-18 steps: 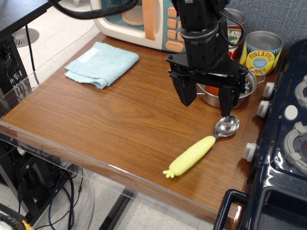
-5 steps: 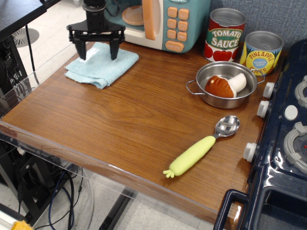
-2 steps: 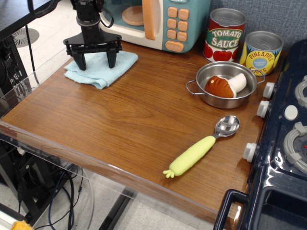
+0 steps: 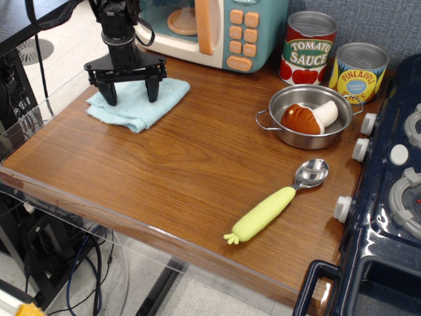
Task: Move the cloth directly to the left of the spoon.
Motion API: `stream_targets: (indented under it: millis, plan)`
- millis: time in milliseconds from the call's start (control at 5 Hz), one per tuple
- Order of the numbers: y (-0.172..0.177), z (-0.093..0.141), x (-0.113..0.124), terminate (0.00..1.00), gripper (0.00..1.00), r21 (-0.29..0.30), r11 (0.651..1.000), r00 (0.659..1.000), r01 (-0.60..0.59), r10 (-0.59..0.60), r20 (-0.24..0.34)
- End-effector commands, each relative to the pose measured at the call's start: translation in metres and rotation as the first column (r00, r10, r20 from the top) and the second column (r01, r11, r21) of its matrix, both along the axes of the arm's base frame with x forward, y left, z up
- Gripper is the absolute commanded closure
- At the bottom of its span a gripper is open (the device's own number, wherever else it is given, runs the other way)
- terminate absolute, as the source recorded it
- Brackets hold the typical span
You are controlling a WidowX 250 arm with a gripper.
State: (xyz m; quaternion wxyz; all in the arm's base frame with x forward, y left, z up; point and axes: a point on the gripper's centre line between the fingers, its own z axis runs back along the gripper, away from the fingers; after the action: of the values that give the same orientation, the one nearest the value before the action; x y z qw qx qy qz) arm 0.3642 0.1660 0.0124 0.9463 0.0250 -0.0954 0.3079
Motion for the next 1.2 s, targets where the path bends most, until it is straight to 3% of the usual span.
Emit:
stream_targets:
  millis: [0,600,1000]
  plan:
    - [-0.037,0.014,-0.028,0.00,0.00,-0.043,0.994,0.994,0.105,-0.105,0.000]
    - [-0.073,0.013,-0.081,0.00,0.00,-0.079,0.942,0.941,0.327,-0.333,-0.067]
    - [-0.103,0.003,-0.114,0.00,0.00,-0.146,0.873,0.869,0.466,-0.482,-0.111]
